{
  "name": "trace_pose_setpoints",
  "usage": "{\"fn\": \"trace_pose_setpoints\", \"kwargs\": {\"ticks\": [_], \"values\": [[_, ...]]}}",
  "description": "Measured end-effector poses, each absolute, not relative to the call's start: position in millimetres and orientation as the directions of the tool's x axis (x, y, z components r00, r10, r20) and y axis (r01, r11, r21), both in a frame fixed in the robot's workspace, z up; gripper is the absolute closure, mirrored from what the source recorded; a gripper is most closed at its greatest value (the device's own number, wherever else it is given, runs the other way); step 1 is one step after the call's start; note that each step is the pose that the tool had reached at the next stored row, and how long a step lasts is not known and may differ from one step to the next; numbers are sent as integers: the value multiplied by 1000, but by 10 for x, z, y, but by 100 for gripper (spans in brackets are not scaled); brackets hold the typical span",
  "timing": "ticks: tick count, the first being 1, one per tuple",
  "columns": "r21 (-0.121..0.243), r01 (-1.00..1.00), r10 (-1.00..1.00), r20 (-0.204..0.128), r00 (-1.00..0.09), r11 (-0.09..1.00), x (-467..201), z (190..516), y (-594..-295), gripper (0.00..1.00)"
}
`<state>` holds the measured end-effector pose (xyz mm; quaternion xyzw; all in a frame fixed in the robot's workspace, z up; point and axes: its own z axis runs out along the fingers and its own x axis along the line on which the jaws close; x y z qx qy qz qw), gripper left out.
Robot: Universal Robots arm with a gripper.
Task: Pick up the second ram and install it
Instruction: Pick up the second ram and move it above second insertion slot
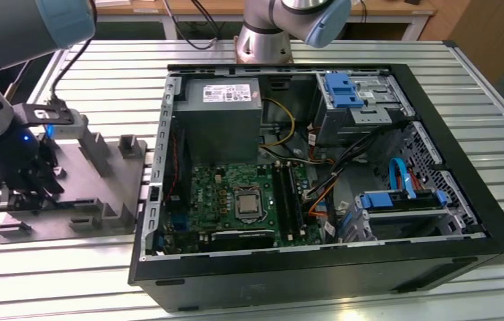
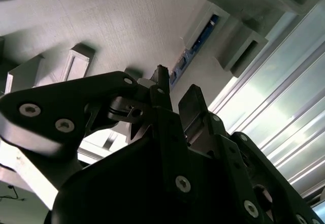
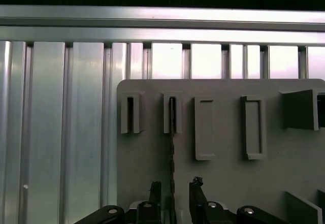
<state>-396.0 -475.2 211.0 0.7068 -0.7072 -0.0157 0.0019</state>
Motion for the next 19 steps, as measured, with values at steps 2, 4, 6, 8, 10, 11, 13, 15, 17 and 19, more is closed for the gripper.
{"fn": "trace_pose_setpoints", "kwargs": {"ticks": [2,4,6,8,10,11,13,15,17,19], "values": [[25,-1000,-1000,-19,-1,0,-3960,2093,-4752,64],[25,-1000,-1000,-19,-1,0,-3960,2074,-4752,64],[25,-1000,-1000,-20,-1,0,-3960,2056,-4752,64],[25,-1000,-1000,-19,-1,0,-3960,2038,-4752,64],[25,-1000,-1000,-19,-1,0,-3961,2021,-4753,64],[25,-1000,-1000,-19,-1,1,-3965,2013,-4752,64],[25,-1000,-1000,-19,-1,1,-3977,2000,-4752,64],[25,-1000,-1000,-19,-1,0,-3997,1987,-4752,64],[25,-1000,-1000,-20,-1,0,-4008,1963,-4752,64],[25,-1000,-1000,-19,-1,0,-4010,1940,-4753,64]]}}
